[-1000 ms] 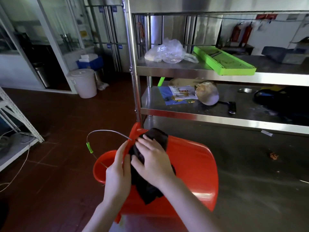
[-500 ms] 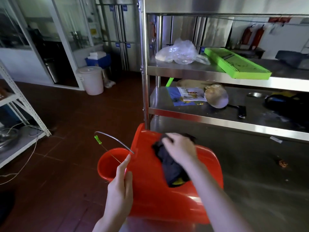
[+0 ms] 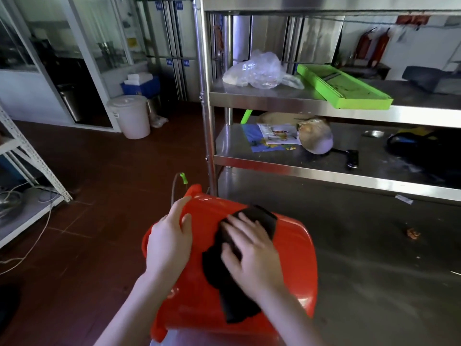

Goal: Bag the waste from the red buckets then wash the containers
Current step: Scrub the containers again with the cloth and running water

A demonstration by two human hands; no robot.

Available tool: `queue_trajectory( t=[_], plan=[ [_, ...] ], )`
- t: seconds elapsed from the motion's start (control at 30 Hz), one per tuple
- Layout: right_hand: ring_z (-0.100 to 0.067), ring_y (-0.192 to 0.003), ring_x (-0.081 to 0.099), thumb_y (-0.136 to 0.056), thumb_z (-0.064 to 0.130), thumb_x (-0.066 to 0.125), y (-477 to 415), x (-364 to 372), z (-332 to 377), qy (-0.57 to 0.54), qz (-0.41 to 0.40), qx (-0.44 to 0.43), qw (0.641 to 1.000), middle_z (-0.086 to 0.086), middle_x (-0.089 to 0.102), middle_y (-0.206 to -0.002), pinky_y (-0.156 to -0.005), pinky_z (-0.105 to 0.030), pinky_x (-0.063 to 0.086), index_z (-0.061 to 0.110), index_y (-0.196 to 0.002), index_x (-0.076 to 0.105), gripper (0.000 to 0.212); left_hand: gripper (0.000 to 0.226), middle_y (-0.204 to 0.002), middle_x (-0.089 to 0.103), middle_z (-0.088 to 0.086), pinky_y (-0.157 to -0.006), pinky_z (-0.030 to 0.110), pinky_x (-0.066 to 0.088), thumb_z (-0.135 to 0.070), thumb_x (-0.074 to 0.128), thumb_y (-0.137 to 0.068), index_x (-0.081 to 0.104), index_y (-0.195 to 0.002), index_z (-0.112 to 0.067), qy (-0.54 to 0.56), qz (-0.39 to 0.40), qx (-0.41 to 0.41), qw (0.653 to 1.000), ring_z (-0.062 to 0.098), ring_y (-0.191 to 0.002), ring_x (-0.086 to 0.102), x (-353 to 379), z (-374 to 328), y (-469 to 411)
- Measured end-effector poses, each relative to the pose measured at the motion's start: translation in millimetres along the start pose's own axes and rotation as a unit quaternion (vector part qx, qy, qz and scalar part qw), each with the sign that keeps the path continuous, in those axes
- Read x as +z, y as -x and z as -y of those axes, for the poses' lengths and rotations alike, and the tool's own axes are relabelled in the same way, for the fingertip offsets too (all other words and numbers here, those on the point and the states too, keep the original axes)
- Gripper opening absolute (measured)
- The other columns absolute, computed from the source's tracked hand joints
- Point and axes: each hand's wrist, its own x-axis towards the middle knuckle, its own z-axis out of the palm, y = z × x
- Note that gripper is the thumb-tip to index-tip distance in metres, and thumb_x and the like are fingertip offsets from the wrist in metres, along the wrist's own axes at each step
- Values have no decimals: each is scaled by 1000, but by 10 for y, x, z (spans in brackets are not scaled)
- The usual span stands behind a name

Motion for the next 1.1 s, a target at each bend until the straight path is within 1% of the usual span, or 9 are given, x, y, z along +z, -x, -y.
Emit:
queue_trajectory(
  t=[0.1,0.23,0.33,0.47,0.57,0.67,0.77,0.97,1.1],
  plan=[
    [-12,-129,50,-92,36,52,52,-390,-650,-7,-25,168,985,7,62,-130,-106,-28,38,22,-121,67,35,41,-65,65,-3,-39,24,48,-28,46,-101,40,-136,-49,72,-6,-10,997,14,-47,62,-24,22,55],
    [-20,-116,58,-91,43,50,-295,-665,-1063,-49,115,327,937,8,67,-121,-90,-30,44,36,-107,70,26,37,-71,66,-5,-48,27,52,-31,45,-101,41,-133,-49,73,-15,-4,997,11,-51,62,-17,69,142],
    [-22,-115,58,-88,48,46,-701,-433,-780,-31,187,256,948,7,67,-121,-92,-30,45,40,-109,68,30,33,-59,62,0,-37,22,42,-30,44,-101,47,-127,-49,100,-26,-9,995,10,-40,54,-16,82,215],
    [-14,-128,50,-89,43,46,-966,140,44,-83,202,55,974,10,58,-134,-105,-29,39,30,-123,64,41,38,-59,63,-5,-36,25,34,-32,40,-101,42,-131,-55,113,-32,-15,993,8,-35,43,-14,121,241],
    [-11,-142,30,-93,41,45,-707,299,408,-58,169,-49,983,6,46,-147,-119,-33,18,22,-135,55,47,36,-73,68,-11,-45,16,43,-30,42,-102,46,-131,-52,123,-40,-30,991,2,-55,61,-20,179,173],
    [-7,-144,25,-93,42,44,-256,130,267,-14,115,-86,990,11,44,-148,-120,-31,14,25,-136,54,47,33,-87,65,-17,-52,4,42,-32,47,-100,50,-130,-47,132,-61,-30,989,-6,-70,62,-25,171,114],
    [-7,-141,33,-92,39,47,132,-137,-165,8,39,-43,998,12,47,-145,-117,-36,27,24,-133,58,44,36,-76,65,-11,-40,23,46,-34,47,-101,46,-132,-50,144,-63,-22,987,19,-50,57,-40,170,138],
    [-16,-120,56,-92,48,45,-293,-434,-915,-8,46,265,963,11,64,-126,-94,-30,45,35,-116,66,35,37,-76,63,-4,-37,23,39,-33,43,-101,44,-133,-51,123,-71,14,990,10,-39,45,-11,282,173],
    [-19,-119,57,-90,47,45,-877,-191,-632,-42,142,189,971,10,64,-126,-98,-34,46,35,-119,65,37,34,-62,60,-6,-39,17,37,-37,40,-100,47,-130,-51,114,-72,16,991,8,-39,46,21,310,139]
  ],
)
